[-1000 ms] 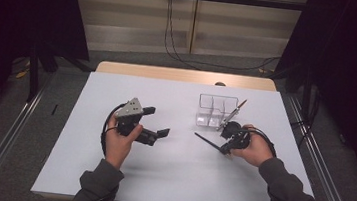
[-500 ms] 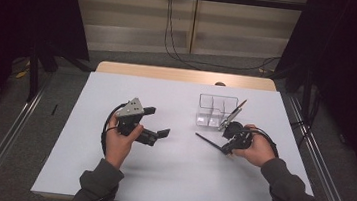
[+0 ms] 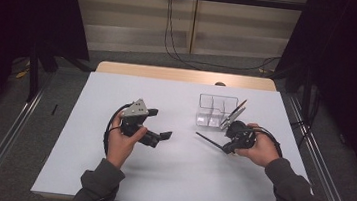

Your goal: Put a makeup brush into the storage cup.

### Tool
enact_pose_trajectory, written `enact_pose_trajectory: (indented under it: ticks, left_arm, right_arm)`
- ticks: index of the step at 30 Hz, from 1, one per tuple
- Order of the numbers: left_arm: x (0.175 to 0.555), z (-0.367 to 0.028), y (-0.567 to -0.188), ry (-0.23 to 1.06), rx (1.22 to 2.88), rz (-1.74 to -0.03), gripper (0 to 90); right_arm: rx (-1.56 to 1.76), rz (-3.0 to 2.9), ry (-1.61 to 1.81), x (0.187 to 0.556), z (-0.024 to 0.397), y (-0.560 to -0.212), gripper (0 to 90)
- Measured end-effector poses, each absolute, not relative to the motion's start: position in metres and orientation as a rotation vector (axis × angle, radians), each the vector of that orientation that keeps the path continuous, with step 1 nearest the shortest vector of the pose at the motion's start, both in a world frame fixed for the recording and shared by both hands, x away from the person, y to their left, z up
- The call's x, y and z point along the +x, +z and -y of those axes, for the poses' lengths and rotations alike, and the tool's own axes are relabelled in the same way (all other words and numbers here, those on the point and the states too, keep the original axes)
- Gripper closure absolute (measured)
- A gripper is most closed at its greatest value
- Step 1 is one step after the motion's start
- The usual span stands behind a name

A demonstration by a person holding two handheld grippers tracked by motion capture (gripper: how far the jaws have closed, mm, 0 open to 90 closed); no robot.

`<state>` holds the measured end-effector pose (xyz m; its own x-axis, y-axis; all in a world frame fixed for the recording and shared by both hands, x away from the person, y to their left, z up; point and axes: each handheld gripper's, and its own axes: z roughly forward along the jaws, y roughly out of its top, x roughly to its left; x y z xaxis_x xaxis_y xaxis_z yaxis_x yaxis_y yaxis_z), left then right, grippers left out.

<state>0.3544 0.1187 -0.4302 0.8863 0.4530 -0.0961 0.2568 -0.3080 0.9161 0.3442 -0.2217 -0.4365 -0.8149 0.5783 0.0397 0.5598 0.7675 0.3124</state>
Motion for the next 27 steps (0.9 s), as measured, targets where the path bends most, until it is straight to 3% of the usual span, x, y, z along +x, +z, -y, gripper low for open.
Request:
enact_pose_trajectory:
  ticks: [27]
  left_arm:
    - [0.359, -0.097, -0.438, 0.114, 2.054, -0.555, 0.1]
  right_arm:
    - [0.871, -2.914, 0.52, 0.337, 0.218, -0.417, 84.6]
